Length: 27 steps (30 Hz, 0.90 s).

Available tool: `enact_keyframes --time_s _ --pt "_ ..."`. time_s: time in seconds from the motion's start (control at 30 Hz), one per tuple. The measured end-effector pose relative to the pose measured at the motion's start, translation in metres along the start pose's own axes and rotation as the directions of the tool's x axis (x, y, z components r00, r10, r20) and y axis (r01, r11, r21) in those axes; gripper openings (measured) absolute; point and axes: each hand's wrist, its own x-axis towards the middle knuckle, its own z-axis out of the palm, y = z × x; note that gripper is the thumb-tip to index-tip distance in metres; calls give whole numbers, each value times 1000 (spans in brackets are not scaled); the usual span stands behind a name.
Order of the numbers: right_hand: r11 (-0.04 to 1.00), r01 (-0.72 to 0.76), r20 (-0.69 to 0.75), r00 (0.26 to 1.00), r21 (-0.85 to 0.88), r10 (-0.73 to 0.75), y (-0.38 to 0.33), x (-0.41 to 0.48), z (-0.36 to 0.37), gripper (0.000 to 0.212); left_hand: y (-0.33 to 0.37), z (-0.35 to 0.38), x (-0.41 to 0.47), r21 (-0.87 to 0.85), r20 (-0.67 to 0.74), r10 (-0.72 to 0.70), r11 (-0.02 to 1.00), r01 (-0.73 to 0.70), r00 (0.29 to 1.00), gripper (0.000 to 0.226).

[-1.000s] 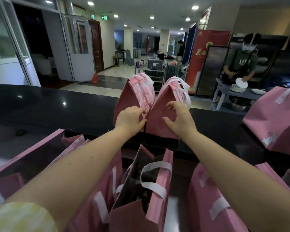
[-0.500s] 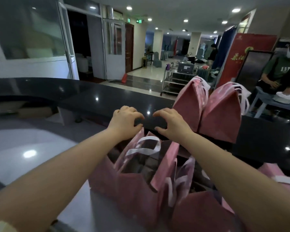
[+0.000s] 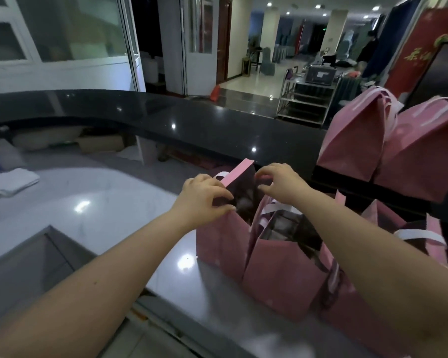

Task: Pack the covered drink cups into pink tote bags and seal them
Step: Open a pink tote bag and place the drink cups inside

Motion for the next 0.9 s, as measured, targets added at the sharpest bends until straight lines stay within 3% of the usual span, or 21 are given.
enact_keyframes --time_s 0.27,0.33,0.47,0.57,0.7,0.9 --pt "998 -63 76 995 -21 64 22 28 2 36 19 20 -13 -9 -103 -85 996 85 991 19" --pt "996 -88 112 990 -19 90 31 36 1 38 28 23 -19 -23 -189 -118 993 115 975 14" --pt "994 -106 178 979 40 98 53 49 -6 53 48 35 -37 -202 -386 -330 942 270 862 12" --pt "999 -14 212 977 30 7 65 52 -6 46 67 50 -47 -272 -345 -424 899 343 837 17" --pt "996 37 151 987 77 -49 76 52 -1 36 92 71 -50 -347 -290 -542 828 441 789 36" --pt "993 50 67 996 103 -57 75 52 1 25 98 82 -50 -459 -323 -723 684 567 610 10"
